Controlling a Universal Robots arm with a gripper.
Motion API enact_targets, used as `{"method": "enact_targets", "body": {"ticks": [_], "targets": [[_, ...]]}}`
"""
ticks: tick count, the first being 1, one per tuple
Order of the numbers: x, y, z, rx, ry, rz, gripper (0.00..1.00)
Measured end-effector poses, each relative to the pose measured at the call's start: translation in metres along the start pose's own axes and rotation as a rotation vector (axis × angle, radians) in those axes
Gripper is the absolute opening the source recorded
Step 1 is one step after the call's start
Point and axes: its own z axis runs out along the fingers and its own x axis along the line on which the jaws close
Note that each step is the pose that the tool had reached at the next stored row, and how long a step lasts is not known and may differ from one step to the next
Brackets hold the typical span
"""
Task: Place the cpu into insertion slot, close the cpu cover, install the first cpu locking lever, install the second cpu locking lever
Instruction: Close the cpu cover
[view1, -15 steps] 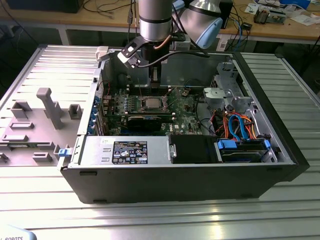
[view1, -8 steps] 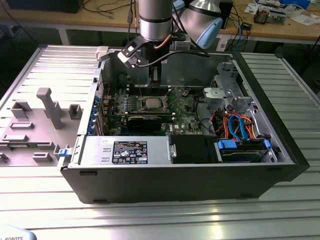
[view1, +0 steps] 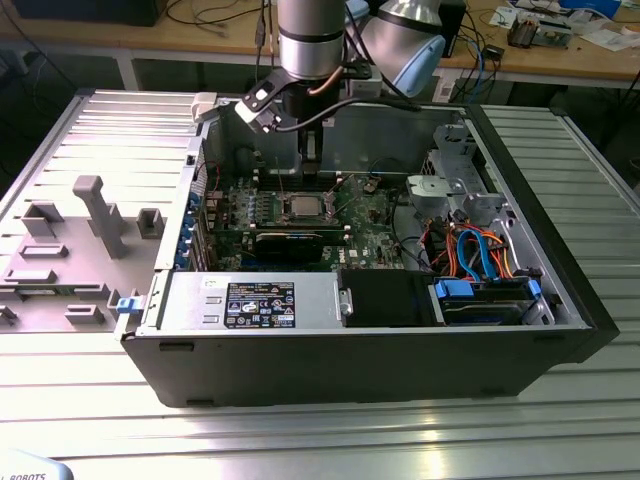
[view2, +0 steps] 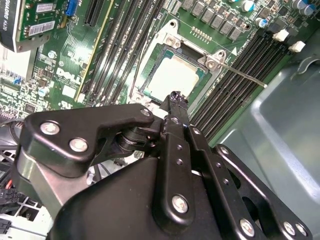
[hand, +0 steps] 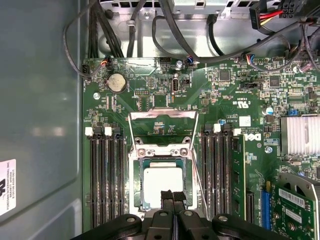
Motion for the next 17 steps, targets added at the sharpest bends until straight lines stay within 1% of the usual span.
{"method": "enact_targets", "body": {"ticks": [4, 11, 17], "targets": [[0.0, 0.0001, -0.0021, 0.0, 0.0, 0.0, 0.11], [0.0, 0.0001, -0.0023, 0.0, 0.0001, 0.0, 0.11], [0.0, 0.0049, -0.0021, 0.0, 0.0, 0.0, 0.11]]}}
